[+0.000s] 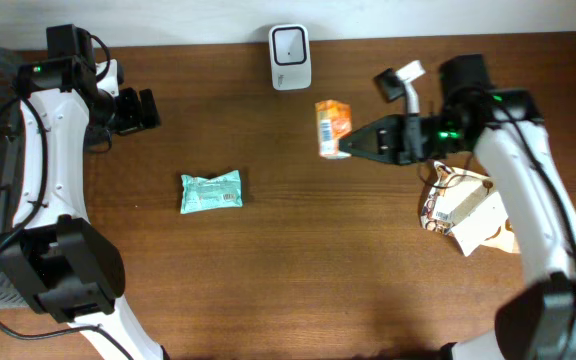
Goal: Scan the item barcode
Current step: 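Lift the orange pack with right gripper and turn it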
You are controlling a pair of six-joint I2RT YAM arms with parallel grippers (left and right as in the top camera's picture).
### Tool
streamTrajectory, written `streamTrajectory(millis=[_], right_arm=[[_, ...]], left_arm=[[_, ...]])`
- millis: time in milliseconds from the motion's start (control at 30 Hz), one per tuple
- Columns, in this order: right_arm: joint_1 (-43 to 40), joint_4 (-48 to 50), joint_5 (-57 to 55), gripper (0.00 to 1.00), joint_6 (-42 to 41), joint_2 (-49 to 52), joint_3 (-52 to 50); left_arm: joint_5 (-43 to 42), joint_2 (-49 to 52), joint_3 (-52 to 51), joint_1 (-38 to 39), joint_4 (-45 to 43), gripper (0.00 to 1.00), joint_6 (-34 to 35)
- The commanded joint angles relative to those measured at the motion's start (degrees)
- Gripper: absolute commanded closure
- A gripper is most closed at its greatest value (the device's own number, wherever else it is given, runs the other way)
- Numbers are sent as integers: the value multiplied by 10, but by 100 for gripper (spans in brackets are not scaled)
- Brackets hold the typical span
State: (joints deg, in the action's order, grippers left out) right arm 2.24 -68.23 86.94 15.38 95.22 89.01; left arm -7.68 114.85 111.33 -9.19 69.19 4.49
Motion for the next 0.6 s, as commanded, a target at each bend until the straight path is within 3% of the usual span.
streamTrajectory(millis=[0, 167, 567], right_arm=[[-28, -2, 20, 96, 4, -40, 2], [-30, -1, 17, 96, 7, -39, 1], [-12, -19, -109, 96, 4, -39, 1]], left_arm=[[-4, -10, 2, -4, -1, 1, -3], [-4, -10, 2, -4, -1, 1, -3], [-4, -10, 2, -4, -1, 1, -3]])
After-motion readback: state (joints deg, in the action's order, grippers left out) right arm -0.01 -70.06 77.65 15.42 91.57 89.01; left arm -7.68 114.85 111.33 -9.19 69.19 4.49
